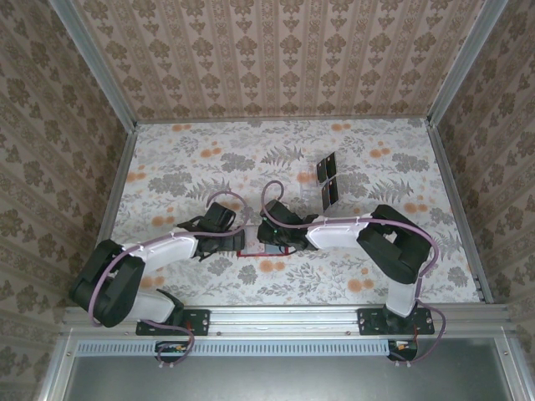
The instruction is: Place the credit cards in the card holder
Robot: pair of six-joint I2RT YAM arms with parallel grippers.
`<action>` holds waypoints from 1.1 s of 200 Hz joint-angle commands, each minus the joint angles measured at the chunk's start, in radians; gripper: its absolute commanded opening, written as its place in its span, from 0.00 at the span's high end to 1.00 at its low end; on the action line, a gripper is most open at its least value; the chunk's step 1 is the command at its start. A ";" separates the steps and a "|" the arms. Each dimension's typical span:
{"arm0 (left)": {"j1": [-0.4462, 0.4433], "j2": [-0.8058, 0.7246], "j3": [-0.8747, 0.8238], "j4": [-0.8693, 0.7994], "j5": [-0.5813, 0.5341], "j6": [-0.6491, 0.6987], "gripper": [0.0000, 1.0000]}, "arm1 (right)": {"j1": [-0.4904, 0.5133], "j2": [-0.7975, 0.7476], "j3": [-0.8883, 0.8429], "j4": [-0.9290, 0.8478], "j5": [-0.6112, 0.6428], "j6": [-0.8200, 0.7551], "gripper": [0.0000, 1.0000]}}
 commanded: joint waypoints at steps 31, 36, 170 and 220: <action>-0.009 0.061 -0.024 0.102 0.124 0.012 0.00 | 0.020 0.044 0.053 0.016 -0.032 0.021 0.82; -0.009 0.058 -0.025 0.103 0.127 0.012 0.00 | 0.020 0.040 0.052 0.016 -0.027 0.021 0.82; 0.100 -0.132 0.014 -0.086 0.064 0.023 0.00 | -0.001 -0.092 0.018 -0.114 0.065 -0.045 0.71; 0.103 -0.091 0.017 -0.106 0.040 0.006 0.00 | 0.000 -0.048 0.061 -0.205 0.064 -0.086 0.92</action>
